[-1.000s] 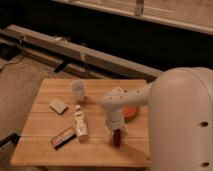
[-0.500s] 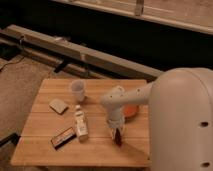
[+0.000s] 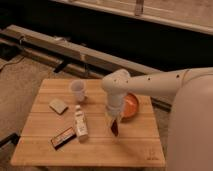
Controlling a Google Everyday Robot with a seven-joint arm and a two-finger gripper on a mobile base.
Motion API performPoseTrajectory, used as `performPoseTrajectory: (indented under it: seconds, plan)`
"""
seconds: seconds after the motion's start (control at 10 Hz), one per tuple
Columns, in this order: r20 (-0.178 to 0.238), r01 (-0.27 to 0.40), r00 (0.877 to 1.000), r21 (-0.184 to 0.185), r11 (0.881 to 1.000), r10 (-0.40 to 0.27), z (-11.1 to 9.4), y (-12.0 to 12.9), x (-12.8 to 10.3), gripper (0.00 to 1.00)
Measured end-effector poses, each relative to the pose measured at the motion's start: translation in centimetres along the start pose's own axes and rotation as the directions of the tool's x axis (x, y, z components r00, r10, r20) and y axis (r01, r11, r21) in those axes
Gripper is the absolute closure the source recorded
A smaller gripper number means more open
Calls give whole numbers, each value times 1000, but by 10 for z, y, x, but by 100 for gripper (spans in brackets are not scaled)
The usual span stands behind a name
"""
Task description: Place the pepper in the ceramic cup
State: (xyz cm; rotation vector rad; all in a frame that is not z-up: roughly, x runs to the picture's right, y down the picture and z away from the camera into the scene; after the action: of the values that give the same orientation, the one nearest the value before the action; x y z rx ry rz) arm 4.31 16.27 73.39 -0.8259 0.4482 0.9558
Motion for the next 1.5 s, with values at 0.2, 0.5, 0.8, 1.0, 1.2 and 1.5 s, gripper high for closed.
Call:
performPoseTrajectory:
  seconds: [0.2, 0.5, 0.8, 1.0, 1.2, 1.5]
  plan:
    - [7, 90, 996, 9, 996, -90, -53, 9, -20, 91]
    - [41, 239, 970, -2, 971, -238, -103, 24, -71, 91]
    - [112, 339, 936, -31, 940, -334, -120, 46, -114, 91]
    - [145, 406, 906, -35, 913, -398, -122, 68, -139, 91]
    - [154, 420, 899, -36, 907, -410, -122, 72, -144, 91]
    - [153, 416, 901, -37, 909, -406, -121, 69, -143, 91]
